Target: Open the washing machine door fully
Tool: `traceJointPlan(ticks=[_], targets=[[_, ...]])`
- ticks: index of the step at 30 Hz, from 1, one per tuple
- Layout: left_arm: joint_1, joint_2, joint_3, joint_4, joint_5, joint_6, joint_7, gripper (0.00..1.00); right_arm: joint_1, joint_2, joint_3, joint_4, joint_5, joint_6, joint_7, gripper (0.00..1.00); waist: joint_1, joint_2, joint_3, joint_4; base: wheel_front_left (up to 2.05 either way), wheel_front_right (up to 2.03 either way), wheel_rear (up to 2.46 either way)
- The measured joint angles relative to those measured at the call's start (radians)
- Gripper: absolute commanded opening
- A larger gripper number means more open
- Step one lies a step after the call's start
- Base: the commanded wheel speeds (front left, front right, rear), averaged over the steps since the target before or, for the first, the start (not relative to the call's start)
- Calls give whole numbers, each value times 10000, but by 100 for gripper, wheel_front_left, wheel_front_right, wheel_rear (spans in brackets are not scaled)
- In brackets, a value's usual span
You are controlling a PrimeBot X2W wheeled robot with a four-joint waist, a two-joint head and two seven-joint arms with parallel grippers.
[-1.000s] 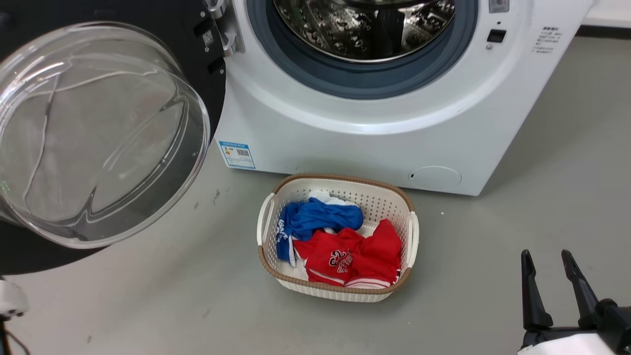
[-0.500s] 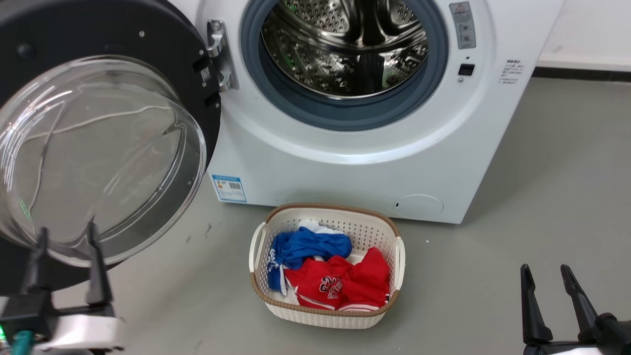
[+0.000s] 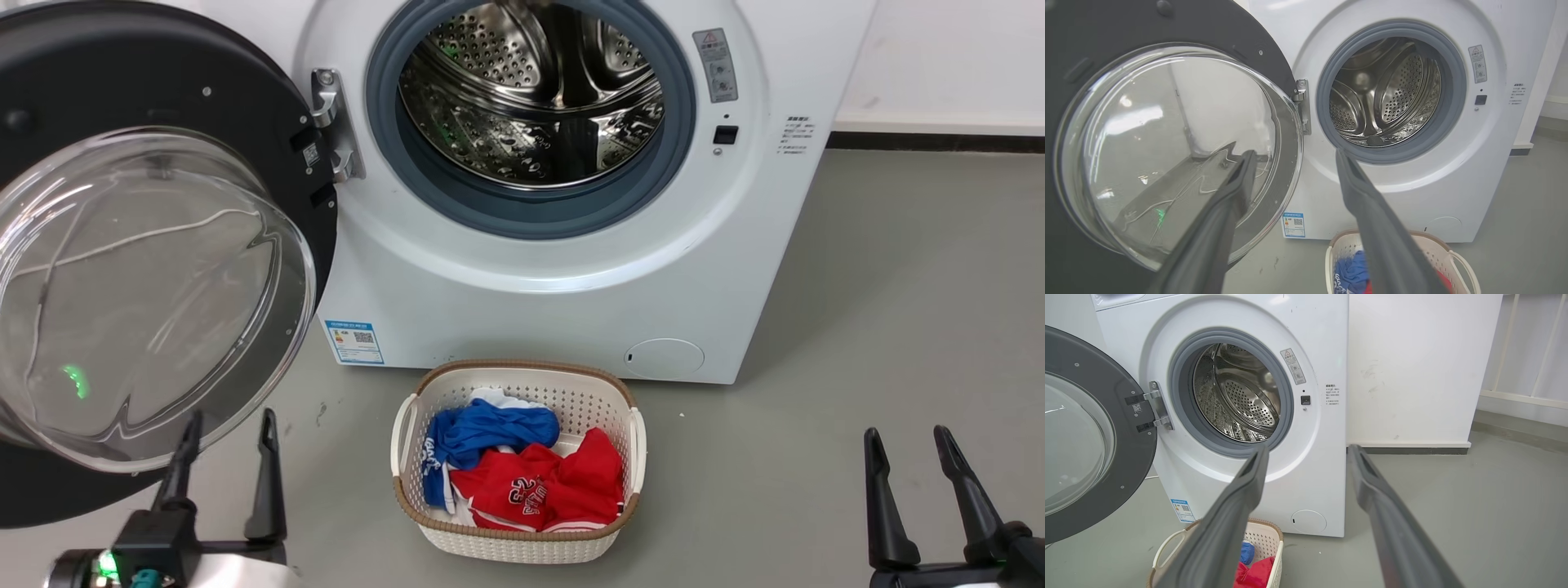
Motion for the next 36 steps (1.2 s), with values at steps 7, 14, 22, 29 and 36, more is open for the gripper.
traceJointPlan(ticks=[7, 14, 22, 29, 36], targets=[[244, -132, -477, 157, -8, 4, 0, 100, 243, 0, 73, -73, -50, 0, 0, 100, 1, 0, -168, -181, 0, 0, 0], [504, -234, -842, 265, -12, 71, 0, 100, 468, 0, 82, 63, 21, -2, 0, 100, 0, 0, -287, -287, 0, 0, 0], [701, -316, -1118, 568, -98, 313, -2, 100, 641, 0, 115, 328, 107, 0, 0, 100, 1, 0, -303, -323, 0, 0, 0], [742, -332, -1164, 750, -107, 410, -2, 100, 645, 0, 115, 353, 109, 0, 0, 100, 1, 0, -294, -293, 0, 0, 0], [842, -370, -1197, 1106, -109, 447, 0, 0, 672, 2, 128, 633, 111, 0, 15, 0, 1, 0, -293, -280, 0, 0, 0]])
